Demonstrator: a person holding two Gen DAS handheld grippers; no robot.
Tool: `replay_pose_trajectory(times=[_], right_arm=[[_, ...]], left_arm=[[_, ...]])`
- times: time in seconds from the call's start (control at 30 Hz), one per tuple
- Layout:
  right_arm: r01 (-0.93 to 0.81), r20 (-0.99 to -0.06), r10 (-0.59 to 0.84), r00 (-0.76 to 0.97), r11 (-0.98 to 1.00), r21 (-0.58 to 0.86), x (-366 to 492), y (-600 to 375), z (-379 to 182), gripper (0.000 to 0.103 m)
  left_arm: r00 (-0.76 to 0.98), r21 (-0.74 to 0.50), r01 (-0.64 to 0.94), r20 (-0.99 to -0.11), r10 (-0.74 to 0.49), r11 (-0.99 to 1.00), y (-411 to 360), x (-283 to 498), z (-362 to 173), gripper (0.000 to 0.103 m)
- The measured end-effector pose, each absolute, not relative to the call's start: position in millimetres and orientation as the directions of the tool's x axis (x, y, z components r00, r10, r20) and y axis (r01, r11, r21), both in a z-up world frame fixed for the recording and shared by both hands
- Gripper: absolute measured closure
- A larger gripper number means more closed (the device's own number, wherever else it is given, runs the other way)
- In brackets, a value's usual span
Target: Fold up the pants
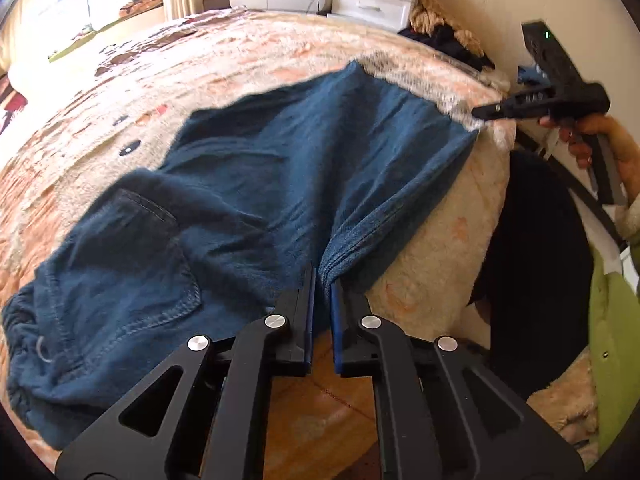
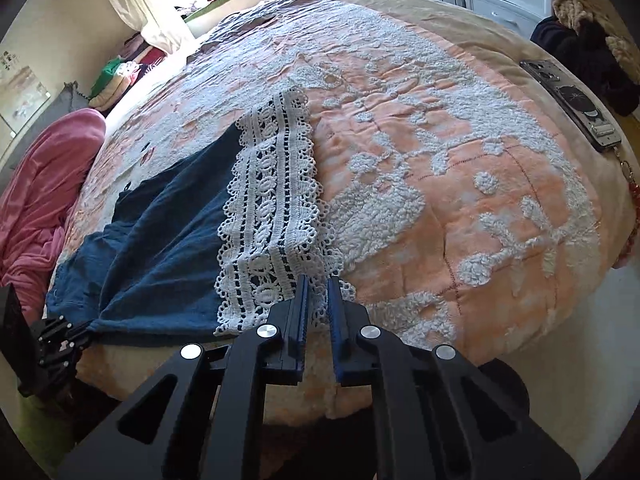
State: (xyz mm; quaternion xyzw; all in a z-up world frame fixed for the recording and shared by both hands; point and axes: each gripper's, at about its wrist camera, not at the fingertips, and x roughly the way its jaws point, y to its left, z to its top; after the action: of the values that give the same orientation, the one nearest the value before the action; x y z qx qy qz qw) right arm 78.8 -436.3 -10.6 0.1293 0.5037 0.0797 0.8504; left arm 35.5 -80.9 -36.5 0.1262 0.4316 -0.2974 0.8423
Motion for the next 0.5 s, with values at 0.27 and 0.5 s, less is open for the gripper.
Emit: replay_pose_trajectory(times=[0.27, 0.5], right_arm=[[-0.074, -0.769, 0.308, 0.560, 0.943, 0.324, 80.4, -445.5, 31.6, 0.055], [-0.195, -0.725, 0.345, 0.596, 0.938, 0.286, 148.9, -429.3, 51.3, 0.042]], left_arm=[[0.456, -0.116, 0.600, -0.763, -0.458, 0.792, -61.4, 36.5, 2.3, 0.042], [0.590, -0.024, 0.510, -0.718, -0.370, 0.860, -54.6, 110.5, 48.8, 0.024]])
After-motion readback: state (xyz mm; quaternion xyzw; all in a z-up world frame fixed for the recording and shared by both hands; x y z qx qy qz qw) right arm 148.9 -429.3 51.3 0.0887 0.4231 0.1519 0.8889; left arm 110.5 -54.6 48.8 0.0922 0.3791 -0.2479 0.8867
